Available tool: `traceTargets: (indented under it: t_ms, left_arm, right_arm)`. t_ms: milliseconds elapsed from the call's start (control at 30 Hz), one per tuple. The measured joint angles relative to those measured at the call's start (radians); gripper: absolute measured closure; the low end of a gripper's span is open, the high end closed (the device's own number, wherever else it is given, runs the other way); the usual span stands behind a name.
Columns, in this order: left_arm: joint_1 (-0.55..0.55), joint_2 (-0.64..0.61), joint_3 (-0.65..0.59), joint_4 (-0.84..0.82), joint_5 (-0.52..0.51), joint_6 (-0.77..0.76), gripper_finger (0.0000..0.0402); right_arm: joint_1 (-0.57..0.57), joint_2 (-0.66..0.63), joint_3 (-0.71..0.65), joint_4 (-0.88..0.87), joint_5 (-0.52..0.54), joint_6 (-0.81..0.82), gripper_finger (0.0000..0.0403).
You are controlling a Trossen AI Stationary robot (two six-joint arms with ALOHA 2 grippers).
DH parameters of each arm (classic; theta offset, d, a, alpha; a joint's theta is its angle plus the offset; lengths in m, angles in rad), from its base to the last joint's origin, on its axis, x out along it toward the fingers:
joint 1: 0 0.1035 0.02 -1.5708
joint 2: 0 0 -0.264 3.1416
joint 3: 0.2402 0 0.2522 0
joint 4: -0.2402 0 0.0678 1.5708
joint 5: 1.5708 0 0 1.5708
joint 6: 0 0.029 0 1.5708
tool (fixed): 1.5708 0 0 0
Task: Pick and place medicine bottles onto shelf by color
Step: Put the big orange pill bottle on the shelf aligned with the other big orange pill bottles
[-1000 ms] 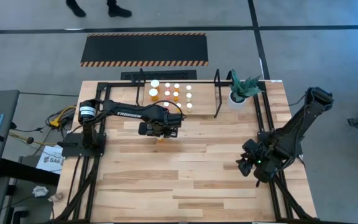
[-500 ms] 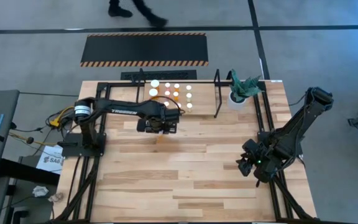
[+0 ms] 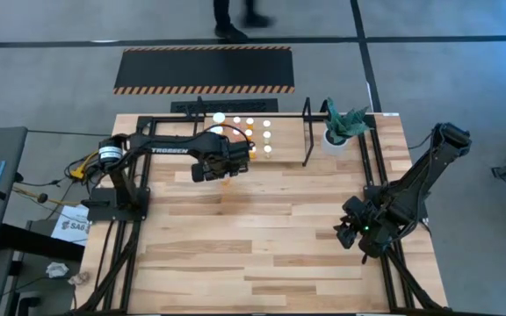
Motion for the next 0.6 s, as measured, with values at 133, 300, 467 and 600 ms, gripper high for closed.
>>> traceTargets:
  t_ms: [133, 300, 467, 600]
  left_arm:
    - [0.023, -0.004, 0.0, 0.005, 0.023, -0.072, 0.0228]
    - [0.039, -0.042, 0.0, 0.006, -0.009, -0.143, 0.0225]
    - [0.045, -0.068, 0.0, -0.011, -0.066, -0.242, 0.0221]
    - [0.05, -0.068, 0.0, -0.014, -0.076, -0.336, 0.0226]
  right_arm:
    - [0.0, 0.0, 0.0, 0.0, 0.0, 0.0, 0.0178]
    - [0.0, 0.0, 0.0, 0.0, 0.0, 0.0, 0.0178]
    - [0.0, 0.0, 0.0, 0.0, 0.0, 0.0, 0.0178]
    - [0.0, 0.0, 0.0, 0.0, 0.0, 0.0, 0.0178]
